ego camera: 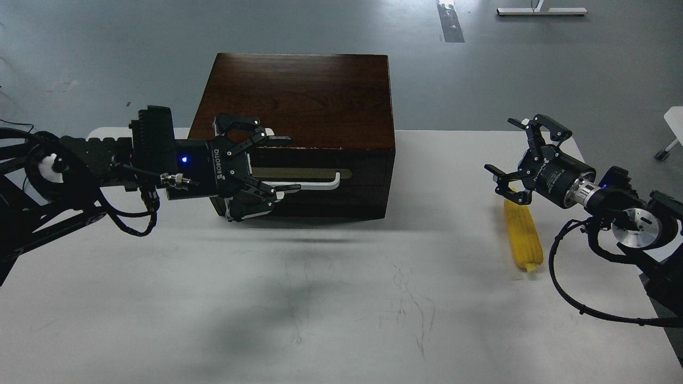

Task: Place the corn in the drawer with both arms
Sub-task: 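Reach the left gripper to the white drawer handle, then close the left gripper on the white drawer handle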

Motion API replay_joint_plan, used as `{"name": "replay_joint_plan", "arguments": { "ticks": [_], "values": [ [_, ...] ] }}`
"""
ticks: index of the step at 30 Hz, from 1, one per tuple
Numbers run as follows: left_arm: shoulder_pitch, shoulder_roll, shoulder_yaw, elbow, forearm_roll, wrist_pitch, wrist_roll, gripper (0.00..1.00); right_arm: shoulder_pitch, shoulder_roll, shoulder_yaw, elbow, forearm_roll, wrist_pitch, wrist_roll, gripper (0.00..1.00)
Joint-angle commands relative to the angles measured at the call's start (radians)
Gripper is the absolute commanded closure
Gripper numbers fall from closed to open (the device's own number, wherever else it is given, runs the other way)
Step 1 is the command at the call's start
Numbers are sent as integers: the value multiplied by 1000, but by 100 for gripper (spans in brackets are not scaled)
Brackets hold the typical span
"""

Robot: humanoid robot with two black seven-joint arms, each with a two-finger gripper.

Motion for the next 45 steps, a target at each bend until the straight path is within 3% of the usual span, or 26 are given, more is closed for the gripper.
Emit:
{"name": "replay_joint_plan", "arguments": {
  "ticks": [1, 20, 45],
  "values": [
    [1, 0, 1, 0, 0, -1, 0, 36, -11, 0, 1, 0, 0, 1, 1, 0],
    [-5, -69, 99, 97, 0, 0, 0, 31, -25, -2, 5, 0, 2, 1, 1, 0],
    [-5, -114, 124, 172, 0, 0, 0, 30, -25, -5, 5, -1, 2, 4, 1, 0]
  ]
}}
